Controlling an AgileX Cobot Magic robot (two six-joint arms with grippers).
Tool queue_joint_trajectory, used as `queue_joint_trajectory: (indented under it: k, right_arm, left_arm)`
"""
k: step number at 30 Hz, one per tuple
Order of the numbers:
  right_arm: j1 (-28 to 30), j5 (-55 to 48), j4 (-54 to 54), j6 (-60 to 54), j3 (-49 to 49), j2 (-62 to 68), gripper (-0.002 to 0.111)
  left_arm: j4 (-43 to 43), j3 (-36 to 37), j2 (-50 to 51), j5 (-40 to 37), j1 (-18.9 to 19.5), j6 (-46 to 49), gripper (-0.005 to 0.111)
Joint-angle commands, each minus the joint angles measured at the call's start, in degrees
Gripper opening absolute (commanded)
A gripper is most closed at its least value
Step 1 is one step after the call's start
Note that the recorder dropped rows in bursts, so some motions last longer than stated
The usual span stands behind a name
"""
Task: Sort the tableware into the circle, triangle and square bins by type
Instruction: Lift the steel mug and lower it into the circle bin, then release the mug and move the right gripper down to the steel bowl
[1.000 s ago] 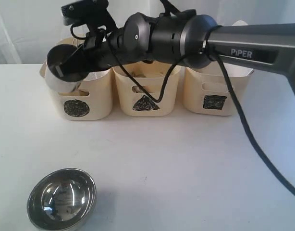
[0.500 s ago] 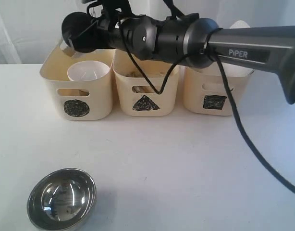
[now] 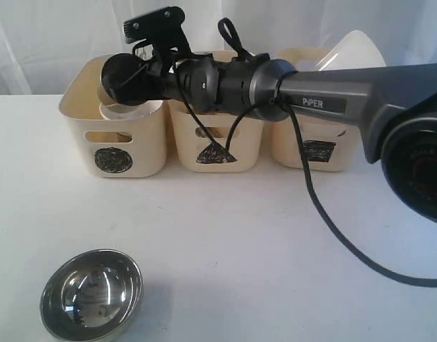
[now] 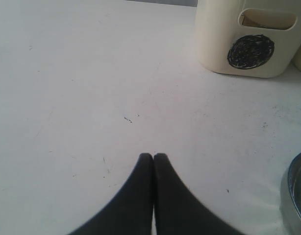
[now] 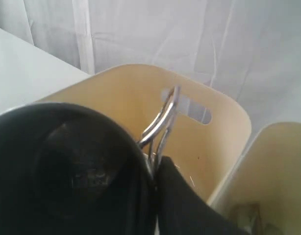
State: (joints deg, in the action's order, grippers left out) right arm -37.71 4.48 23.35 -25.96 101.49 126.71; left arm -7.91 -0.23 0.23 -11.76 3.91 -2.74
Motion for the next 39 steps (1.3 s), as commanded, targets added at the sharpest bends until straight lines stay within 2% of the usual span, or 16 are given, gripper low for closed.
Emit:
queue_joint_trajectory:
  k: [1, 6, 9, 21, 25, 27, 29, 32, 39]
  right_arm:
    - [0.53, 0.77, 0.02, -1.17, 0.76, -0.20, 0.001]
    - [1.09, -3.48, 0.14, -1.17, 0.76, -0.20, 0.020]
    - [1.20, -4.48, 0.14, -1.17, 0.76, -0.20, 0.025]
    - [1.20, -4.48, 0.14, -1.17, 0.76, -3.52, 0.025]
    - [1.20, -10.06, 0.14, -1.17, 0.76, -7.61, 0.025]
    - [1.20, -15.79, 0.14, -1.17, 0.76, -9.53, 0.025]
    - [1.20, -20.92, 0.14, -1.17, 0.64, -10.91, 0.020]
    - [1.20, -26.11, -0.20, -1.39, -0.34, -12.67, 0.000]
    - [1.20, -32.37, -0.09, -2.20, -6.73, -18.40, 0.000]
  left_arm:
    - [-0.19, 0.23, -0.23, 0.16, -0.05, 0.05, 0.000]
    - [-0.19, 0.23, -0.23, 0.16, -0.05, 0.05, 0.000]
    - [-0.19, 0.23, -0.23, 0.16, -0.05, 0.05, 0.000]
    - [-0.19, 0.23, -0.23, 0.16, -0.05, 0.05, 0.000]
    - [-0.19, 0.23, -0.23, 0.16, -0.05, 0.05, 0.000]
    - [-0.19, 0.23, -0.23, 0.16, -0.05, 0.05, 0.000]
    - [-0.19, 0.23, -0.23, 0.16, -0.05, 0.05, 0.000]
    - [-0.19, 0.23, -0.23, 0.16, -0.05, 0.05, 0.000]
    - [-0.19, 0.23, -0.23, 0.16, -0.05, 0.05, 0.000]
